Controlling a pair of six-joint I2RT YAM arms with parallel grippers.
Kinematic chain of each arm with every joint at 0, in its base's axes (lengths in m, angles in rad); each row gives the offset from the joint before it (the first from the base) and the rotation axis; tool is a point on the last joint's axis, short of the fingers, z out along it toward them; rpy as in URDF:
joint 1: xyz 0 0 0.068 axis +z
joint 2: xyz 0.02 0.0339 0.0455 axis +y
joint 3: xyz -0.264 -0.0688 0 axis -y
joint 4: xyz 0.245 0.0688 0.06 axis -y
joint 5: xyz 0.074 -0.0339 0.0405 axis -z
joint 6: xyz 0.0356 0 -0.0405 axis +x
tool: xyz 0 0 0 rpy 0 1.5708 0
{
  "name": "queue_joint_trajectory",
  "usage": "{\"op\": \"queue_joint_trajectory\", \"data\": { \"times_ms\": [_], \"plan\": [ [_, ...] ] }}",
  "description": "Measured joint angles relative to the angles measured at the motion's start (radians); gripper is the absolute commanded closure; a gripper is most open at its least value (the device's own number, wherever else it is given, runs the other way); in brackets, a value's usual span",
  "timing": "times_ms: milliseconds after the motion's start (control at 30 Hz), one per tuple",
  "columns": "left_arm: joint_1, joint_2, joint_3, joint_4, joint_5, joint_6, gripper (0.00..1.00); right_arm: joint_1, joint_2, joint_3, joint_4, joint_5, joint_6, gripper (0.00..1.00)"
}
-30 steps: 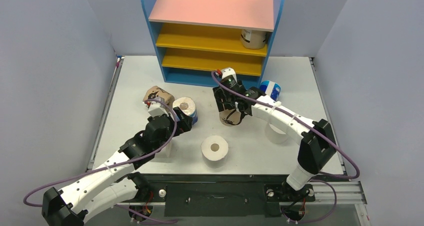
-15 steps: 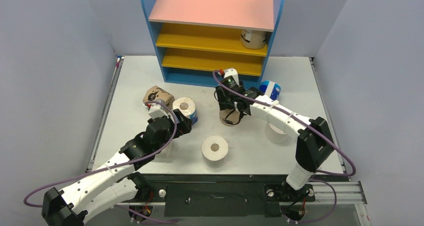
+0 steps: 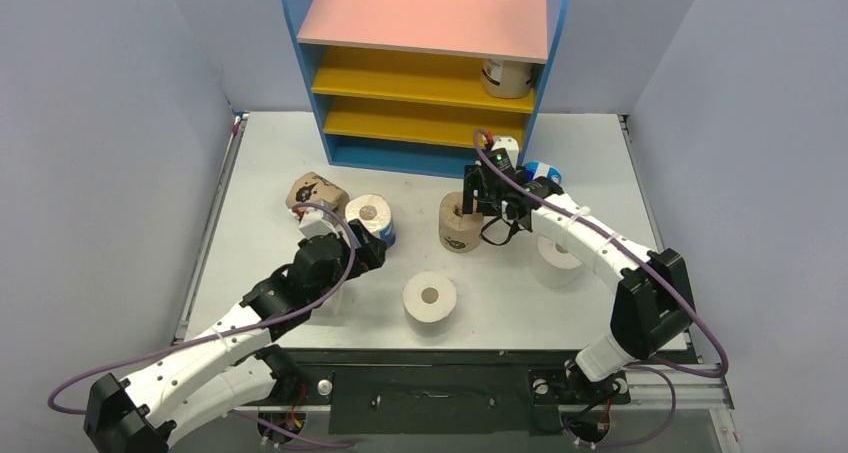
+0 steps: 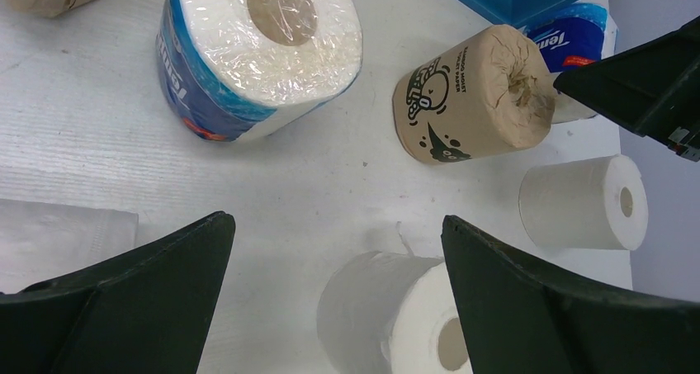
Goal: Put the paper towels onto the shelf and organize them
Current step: Pick up the paper towel from the center of the board.
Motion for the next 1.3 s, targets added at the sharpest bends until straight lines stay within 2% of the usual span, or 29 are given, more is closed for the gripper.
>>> {"op": "queue_joint_trajectory", "data": {
  "times_ms": [533,867,1033,1300],
  "plan": [
    [0.0,0.0,-0.021,0.0,0.003,-0.016,0.03,-0.018,0.083,-0.002,0.013,-0.073,0.01,0.33],
    [0.0,0.005,-0.031,0.007,0.01,-0.034,0.03,-0.02,0.098,0.005,0.003,-0.094,0.026,0.44],
    [0.0,0.006,-0.031,0.008,0.011,-0.038,0.03,-0.02,0.161,0.048,-0.017,-0.096,0.044,0.44],
    [0.0,0.009,-0.04,0.014,0.011,-0.042,0.03,-0.02,0.168,0.048,-0.03,-0.096,0.081,0.44]
  ]
}}
